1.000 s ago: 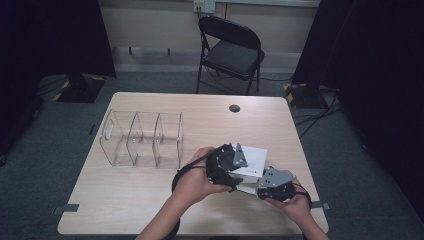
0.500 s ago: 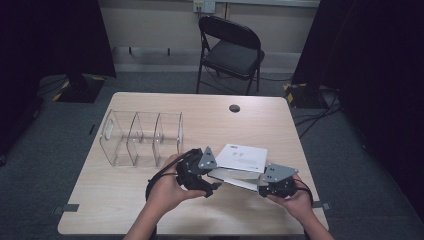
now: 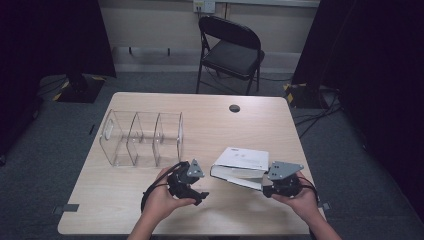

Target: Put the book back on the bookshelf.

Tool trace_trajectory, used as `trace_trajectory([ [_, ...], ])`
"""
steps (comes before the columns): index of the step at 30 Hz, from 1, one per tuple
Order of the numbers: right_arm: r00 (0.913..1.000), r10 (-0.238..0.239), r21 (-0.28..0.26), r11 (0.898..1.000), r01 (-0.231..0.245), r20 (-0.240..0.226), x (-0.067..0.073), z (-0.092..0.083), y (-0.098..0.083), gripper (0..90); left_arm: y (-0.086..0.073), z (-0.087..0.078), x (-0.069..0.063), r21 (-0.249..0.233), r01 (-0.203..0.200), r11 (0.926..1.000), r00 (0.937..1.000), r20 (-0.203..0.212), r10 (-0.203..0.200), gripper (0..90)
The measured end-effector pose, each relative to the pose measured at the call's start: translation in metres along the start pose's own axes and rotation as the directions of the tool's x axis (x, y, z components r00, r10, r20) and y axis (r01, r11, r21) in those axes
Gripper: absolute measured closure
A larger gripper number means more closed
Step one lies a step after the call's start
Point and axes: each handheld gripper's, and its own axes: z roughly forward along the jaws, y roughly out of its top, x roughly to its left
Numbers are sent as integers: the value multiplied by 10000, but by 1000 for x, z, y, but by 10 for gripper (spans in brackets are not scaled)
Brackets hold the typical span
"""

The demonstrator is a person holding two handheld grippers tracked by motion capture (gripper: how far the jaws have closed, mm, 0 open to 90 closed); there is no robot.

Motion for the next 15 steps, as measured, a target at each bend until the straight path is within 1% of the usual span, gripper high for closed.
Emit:
trace_trajectory([
  [1, 10000, 26, 10, 10000, -26, -38, 0, -1, 0, 495, -1, 2, 0, 19, -4, 10000, 10000, 24, 4, 257],
  [2, 9999, 83, 26, 10000, -83, -73, -1, -1, 1, 495, -4, 8, 0, 74, -44, 10000, 10000, 56, 43, 257],
  [3, 9999, 83, 26, 10000, -83, -73, -1, -1, 1, 495, -4, 8, 0, 74, -44, 10000, 10000, 56, 43, 257],
  [4, 9999, 93, 25, 10000, -93, -79, -1, -1, 1, 494, -6, 11, 0, 195, -104, 9998, 9999, 17, 104, 257],
  [6, 9999, 94, 78, 9999, -93, -125, -1, -1, 2, 494, -11, 20, 2, 273, -63, 9996, 10000, -22, 63, 254],
  [7, 9999, 94, 78, 9999, -93, -125, -1, -1, 2, 494, -11, 20, 2, 273, -63, 9996, 10000, -22, 63, 254],
  [8, 9998, 123, 76, 9999, -121, -144, -2, -2, 2, 495, -13, 23, 3, 321, 44, 9995, 10000, -32, -43, 254],
  [9, 9998, 158, 85, 9998, -156, -148, -2, -2, 3, 495, -17, 27, 5, 241, 176, 9996, 9998, -79, -174, 254],
  [12, 9994, 237, 122, 9997, -234, -252, -3, -3, 3, 495, -22, 31, 10, 265, 263, 9993, 9994, -216, -258, 254],
  [13, 9992, 246, 158, 9996, -241, -305, -4, -3, 4, 495, -23, 32, 11, 217, 347, 9992, 9992, -185, -343, 254],
  [14, 9991, 254, 177, 9995, -249, -330, -4, -4, 4, 495, -25, 34, 11, 191, 358, 9992, 9992, -188, -354, 254],
  [15, 9990, 270, 187, 9995, -264, -352, -4, -4, 4, 495, -26, 34, 12, 281, 303, 9991, 9994, -198, -298, 251],
])
